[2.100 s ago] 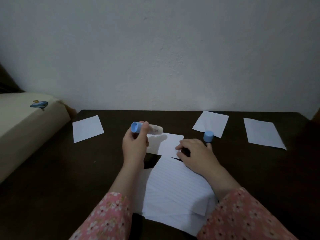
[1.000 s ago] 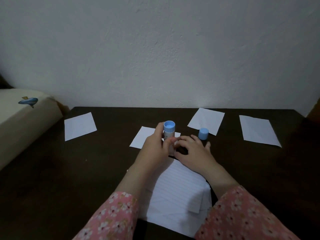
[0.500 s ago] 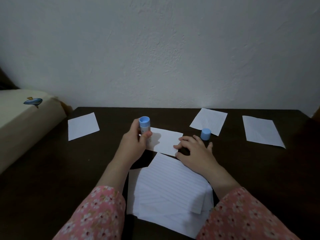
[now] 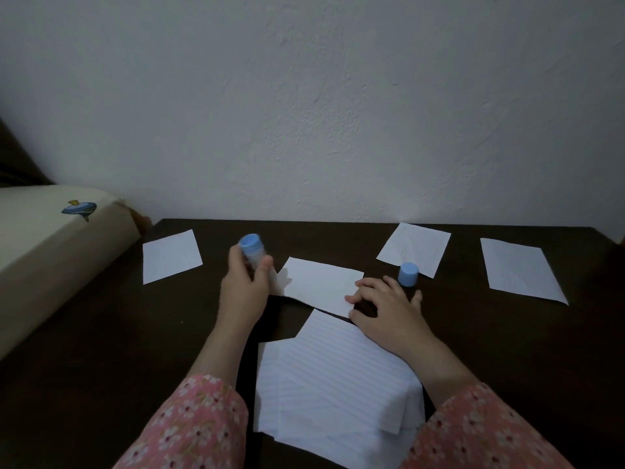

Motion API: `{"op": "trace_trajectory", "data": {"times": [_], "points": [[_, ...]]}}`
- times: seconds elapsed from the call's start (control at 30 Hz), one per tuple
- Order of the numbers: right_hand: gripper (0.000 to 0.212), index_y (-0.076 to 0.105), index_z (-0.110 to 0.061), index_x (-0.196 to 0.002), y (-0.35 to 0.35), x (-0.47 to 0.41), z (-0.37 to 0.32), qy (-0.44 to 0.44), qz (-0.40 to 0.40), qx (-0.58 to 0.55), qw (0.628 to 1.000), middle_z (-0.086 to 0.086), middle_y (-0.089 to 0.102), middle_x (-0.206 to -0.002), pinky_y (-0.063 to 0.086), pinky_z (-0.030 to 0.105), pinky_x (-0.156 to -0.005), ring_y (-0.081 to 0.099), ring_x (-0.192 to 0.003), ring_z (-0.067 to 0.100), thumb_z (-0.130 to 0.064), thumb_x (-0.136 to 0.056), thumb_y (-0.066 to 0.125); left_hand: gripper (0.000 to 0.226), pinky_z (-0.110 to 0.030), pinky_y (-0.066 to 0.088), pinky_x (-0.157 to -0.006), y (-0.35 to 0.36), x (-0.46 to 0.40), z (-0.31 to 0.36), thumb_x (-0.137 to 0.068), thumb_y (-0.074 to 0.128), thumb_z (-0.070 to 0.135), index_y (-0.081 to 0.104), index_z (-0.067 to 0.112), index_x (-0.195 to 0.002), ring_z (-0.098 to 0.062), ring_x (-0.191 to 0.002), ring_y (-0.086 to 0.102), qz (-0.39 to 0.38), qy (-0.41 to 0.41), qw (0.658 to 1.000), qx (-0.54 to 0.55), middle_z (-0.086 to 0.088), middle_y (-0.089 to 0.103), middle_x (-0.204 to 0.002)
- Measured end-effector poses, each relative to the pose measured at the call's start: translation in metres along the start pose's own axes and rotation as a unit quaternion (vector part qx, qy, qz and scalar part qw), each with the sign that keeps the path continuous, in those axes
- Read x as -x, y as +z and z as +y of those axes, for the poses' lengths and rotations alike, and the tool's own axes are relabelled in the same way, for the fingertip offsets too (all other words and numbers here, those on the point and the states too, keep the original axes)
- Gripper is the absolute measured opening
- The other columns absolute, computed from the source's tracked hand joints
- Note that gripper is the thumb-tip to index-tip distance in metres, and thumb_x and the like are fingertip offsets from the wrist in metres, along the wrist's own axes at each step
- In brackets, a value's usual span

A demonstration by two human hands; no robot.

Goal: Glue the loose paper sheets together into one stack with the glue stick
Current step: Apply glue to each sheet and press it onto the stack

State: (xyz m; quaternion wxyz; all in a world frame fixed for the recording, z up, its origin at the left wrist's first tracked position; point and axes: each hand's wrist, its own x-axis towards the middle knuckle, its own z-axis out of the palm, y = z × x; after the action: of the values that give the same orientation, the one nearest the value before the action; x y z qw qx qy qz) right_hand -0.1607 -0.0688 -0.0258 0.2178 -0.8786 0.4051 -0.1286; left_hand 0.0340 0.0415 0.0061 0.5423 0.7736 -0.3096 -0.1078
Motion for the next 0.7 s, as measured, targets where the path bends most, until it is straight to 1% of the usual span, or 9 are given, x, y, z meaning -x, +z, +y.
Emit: {"op": "trace_trajectory", "data": {"times": [0.07, 0.13, 0.2, 0.23, 0.3, 0.37, 0.43, 0.53, 0.7], "points": [[0.022, 0.057, -0.042, -0.115, 0.000, 0.000, 0.000, -0.001, 0.001, 0.002, 1.000, -0.023, 0.033, -0.145, -0.007, 0.064, -0.110, 0.007, -0.145, 0.014, -0.041, -0.094, 0.050, 0.045, -0.033, 0.045, -0.080, -0.004, -0.002, 0.003, -0.099, 0.045, 0.037, 0.031, 0.025, -0.140, -0.016, -0.102, 0.053, 0.079, -0.086, 0.984, 0.132, 0.002, 0.050, -0.113], [0.022, 0.057, -0.043, -0.115, 0.000, 0.001, 0.000, -0.003, 0.006, 0.004, 1.000, -0.023, 0.033, -0.145, -0.007, 0.064, -0.110, 0.008, -0.145, 0.015, -0.041, -0.094, 0.050, 0.045, -0.030, 0.047, -0.074, -0.008, -0.006, 0.007, -0.100, 0.043, 0.036, 0.030, 0.024, -0.141, -0.014, -0.090, 0.055, 0.138, -0.163, 0.940, 0.265, 0.002, 0.053, -0.105], [0.021, 0.057, -0.042, -0.114, 0.001, 0.001, -0.001, -0.003, 0.011, 0.001, 1.000, -0.022, 0.034, -0.144, -0.007, 0.064, -0.110, 0.008, -0.145, 0.015, -0.041, -0.093, 0.051, 0.046, -0.028, 0.048, -0.071, -0.009, -0.008, 0.011, -0.100, 0.043, 0.033, 0.027, 0.024, -0.142, -0.013, -0.084, 0.056, 0.156, -0.185, 0.922, 0.304, 0.003, 0.052, -0.094], [0.021, 0.057, -0.042, -0.113, 0.001, 0.001, -0.001, -0.003, 0.012, -0.001, 1.000, -0.022, 0.034, -0.144, -0.007, 0.064, -0.110, 0.008, -0.145, 0.015, -0.041, -0.093, 0.051, 0.049, -0.028, 0.048, -0.070, -0.009, -0.007, 0.014, -0.099, 0.045, 0.031, 0.025, 0.023, -0.143, -0.013, -0.085, 0.056, 0.157, -0.184, 0.922, 0.302, 0.002, 0.052, -0.094], [0.021, 0.057, -0.042, -0.112, 0.001, 0.001, 0.000, -0.003, 0.012, -0.004, 1.000, -0.021, 0.032, -0.145, -0.007, 0.063, -0.110, 0.008, -0.145, 0.015, -0.041, -0.093, 0.052, 0.061, -0.029, 0.048, -0.076, -0.007, -0.003, 0.021, -0.096, 0.052, 0.025, 0.017, 0.023, -0.146, -0.016, -0.095, 0.056, 0.149, -0.175, 0.931, 0.284, -0.002, 0.052, -0.109], [0.019, 0.057, -0.042, -0.111, 0.000, 0.001, 0.000, -0.004, 0.010, -0.008, 1.000, -0.020, 0.028, -0.149, -0.009, 0.063, -0.110, 0.007, -0.146, 0.015, -0.042, -0.093, 0.052, 0.079, -0.031, 0.048, -0.086, -0.004, 0.001, 0.024, -0.090, 0.061, 0.016, 0.009, 0.023, -0.149, -0.021, -0.113, 0.054, 0.108, -0.153, 0.948, 0.258, -0.008, 0.048, -0.130], [0.015, 0.057, -0.042, -0.106, 0.000, 0.001, 0.000, -0.001, 0.010, -0.021, 1.000, -0.019, 0.028, -0.151, -0.010, 0.062, -0.110, 0.006, -0.146, 0.016, -0.044, -0.093, 0.049, 0.086, -0.035, 0.047, -0.096, 0.003, 0.005, 0.025, -0.088, 0.064, 0.011, 0.005, 0.022, -0.149, -0.025, -0.123, 0.050, 0.052, -0.122, 0.967, 0.218, -0.010, 0.045, -0.139], [0.015, 0.055, -0.041, -0.102, 0.000, 0.002, -0.001, 0.006, 0.018, -0.037, 0.999, -0.019, 0.034, -0.149, -0.010, 0.062, -0.110, 0.007, -0.146, 0.017, -0.048, -0.095, 0.045, 0.077, -0.044, 0.045, -0.102, 0.019, 0.013, 0.026, -0.086, 0.066, 0.013, 0.019, 0.022, -0.145, -0.024, -0.123, 0.052, -0.017, -0.070, 0.988, 0.136, -0.010, 0.048, -0.138], [0.044, 0.044, -0.042, -0.135, 0.000, 0.000, 0.001, 0.001, 0.008, 0.009, 1.000, -0.018, 0.026, -0.153, -0.009, 0.062, -0.111, 0.005, -0.147, 0.016, -0.053, -0.092, 0.048, 0.060, -0.034, 0.047, -0.092, 0.049, 0.011, 0.048, -0.083, 0.070, 0.013, 0.035, 0.025, -0.131, -0.021, -0.123, 0.051, -0.105, 0.050, 0.993, -0.016, -0.003, 0.053, -0.132]]}}
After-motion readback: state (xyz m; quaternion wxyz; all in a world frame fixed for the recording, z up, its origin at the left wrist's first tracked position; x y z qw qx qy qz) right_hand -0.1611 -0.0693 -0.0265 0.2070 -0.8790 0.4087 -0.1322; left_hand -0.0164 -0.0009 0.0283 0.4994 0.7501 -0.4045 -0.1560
